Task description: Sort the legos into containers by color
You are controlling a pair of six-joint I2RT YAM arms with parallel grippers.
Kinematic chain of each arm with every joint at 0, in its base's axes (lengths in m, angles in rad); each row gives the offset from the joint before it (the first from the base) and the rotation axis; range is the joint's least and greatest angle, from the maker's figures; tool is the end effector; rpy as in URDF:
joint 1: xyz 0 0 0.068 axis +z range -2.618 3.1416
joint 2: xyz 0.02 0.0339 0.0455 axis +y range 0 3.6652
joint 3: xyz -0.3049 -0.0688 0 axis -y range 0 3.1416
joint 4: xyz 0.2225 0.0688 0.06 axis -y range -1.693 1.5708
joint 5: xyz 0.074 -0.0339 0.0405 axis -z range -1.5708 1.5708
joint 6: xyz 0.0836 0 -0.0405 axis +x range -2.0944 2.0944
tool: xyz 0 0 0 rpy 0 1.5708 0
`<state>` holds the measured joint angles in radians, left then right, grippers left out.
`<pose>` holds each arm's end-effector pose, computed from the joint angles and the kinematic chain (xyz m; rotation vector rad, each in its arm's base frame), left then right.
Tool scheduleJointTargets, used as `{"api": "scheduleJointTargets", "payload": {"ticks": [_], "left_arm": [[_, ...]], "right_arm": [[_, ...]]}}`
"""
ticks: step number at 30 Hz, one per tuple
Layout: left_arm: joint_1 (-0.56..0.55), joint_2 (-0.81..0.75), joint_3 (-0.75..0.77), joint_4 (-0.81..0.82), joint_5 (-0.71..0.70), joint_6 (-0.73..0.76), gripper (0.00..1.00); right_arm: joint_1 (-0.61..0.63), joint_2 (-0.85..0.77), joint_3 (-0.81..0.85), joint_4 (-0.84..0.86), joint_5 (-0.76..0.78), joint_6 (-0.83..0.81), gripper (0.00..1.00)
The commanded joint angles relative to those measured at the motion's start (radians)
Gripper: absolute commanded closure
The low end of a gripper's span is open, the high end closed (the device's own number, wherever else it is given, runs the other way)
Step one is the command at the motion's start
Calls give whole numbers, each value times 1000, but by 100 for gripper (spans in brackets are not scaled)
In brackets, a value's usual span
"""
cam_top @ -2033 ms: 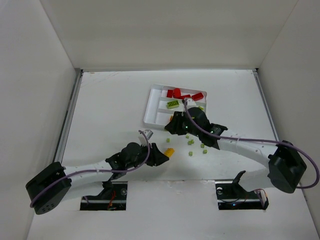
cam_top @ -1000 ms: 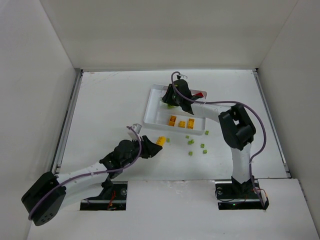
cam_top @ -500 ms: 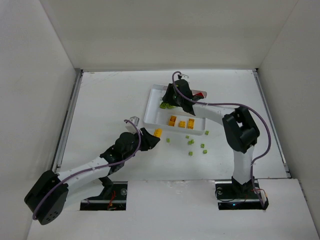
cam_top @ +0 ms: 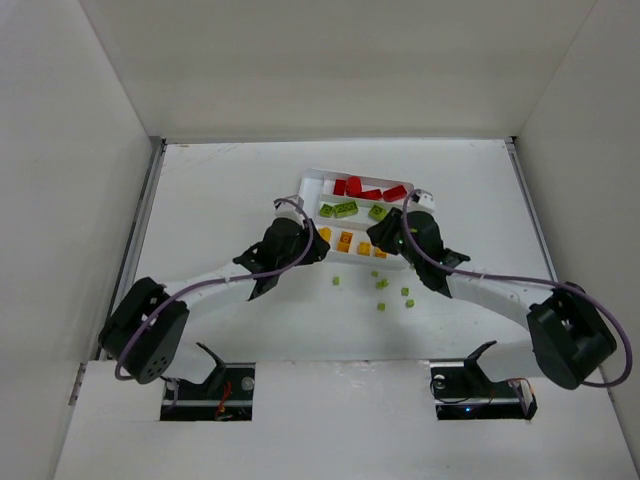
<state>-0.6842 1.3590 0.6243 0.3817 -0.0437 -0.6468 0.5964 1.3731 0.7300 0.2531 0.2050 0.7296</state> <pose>0.2418 -0.1925 0.2525 0.0070 2.0181 -0.8341 0.2729 0.1647 0.2678 0.2718 1.9946 0.6655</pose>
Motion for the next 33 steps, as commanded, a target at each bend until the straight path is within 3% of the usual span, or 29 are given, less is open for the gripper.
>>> {"api": "scheduleJointTargets", "payload": {"ticks": [1, 12, 22, 33], "left_arm": [[18, 54, 118, -50, -13, 93, 84], [19, 302, 397, -274, -2, 167, 84], [4, 399, 505, -388, -47, 180, 84], [12, 361, 491, -317, -81, 184, 46]], "right_arm": [[16, -97, -99, 90, 19, 34, 63], [12, -261, -242, 101, 17, 34, 58], [9, -270, -247, 103, 11, 34, 54], [15, -253, -230, 84, 27, 24, 51]]}}
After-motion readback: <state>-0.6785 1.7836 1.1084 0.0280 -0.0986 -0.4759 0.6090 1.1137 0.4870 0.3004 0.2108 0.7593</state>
